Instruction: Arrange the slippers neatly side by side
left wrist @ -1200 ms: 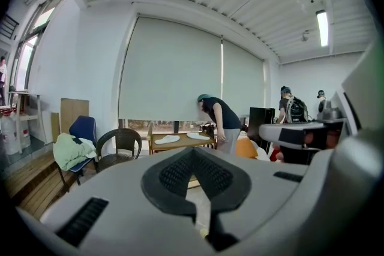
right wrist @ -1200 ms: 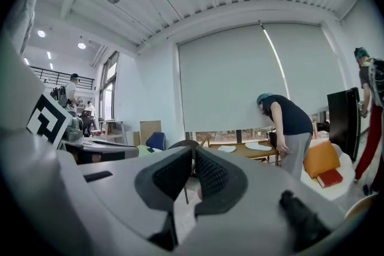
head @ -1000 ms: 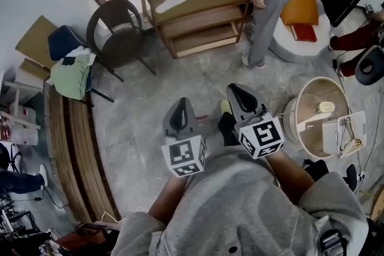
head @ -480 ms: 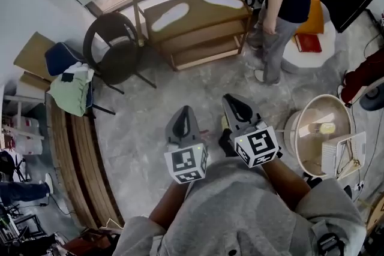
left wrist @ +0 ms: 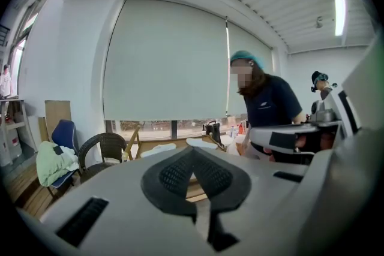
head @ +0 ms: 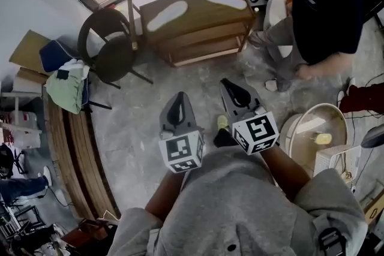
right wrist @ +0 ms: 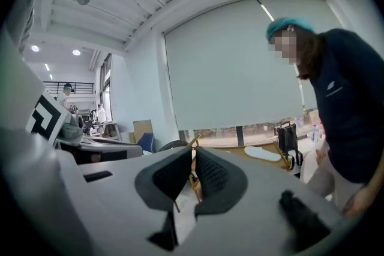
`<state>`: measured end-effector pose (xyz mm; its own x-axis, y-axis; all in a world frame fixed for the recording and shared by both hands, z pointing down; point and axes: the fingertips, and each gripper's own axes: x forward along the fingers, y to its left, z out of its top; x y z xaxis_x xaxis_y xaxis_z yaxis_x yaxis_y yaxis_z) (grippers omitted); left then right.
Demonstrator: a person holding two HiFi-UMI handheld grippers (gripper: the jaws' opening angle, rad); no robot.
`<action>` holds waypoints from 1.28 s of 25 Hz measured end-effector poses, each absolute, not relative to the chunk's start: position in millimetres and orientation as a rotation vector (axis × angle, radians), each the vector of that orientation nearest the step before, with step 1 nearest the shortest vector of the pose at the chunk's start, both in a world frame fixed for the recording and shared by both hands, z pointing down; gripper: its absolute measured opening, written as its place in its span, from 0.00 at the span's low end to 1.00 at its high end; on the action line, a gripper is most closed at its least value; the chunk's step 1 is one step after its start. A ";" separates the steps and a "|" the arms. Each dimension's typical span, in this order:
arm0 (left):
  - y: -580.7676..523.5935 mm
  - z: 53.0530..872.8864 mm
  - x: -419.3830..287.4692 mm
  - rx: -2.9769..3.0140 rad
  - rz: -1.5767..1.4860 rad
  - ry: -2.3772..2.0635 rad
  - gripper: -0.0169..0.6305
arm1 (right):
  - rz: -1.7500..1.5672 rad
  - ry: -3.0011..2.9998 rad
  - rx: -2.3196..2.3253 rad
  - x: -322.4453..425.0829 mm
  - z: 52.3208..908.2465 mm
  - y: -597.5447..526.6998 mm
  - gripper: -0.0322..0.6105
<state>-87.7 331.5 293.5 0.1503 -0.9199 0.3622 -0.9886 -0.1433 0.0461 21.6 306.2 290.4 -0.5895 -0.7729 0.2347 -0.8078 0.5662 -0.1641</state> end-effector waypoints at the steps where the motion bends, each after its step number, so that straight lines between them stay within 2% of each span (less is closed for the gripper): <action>1: 324.2 295.8 -86.3 2.156 0.360 -1.857 0.05 | 0.384 -2.663 1.346 23.1 292.6 297.5 0.10; 18: 256.2 308.9 -99.5 2.102 0.337 -1.890 0.05 | 0.369 -2.663 1.302 16.0 304.8 216.0 0.10; 32: 101.4 337.5 -144.3 2.117 0.370 -1.784 0.05 | 0.409 -2.524 1.379 -7.3 335.2 71.1 0.10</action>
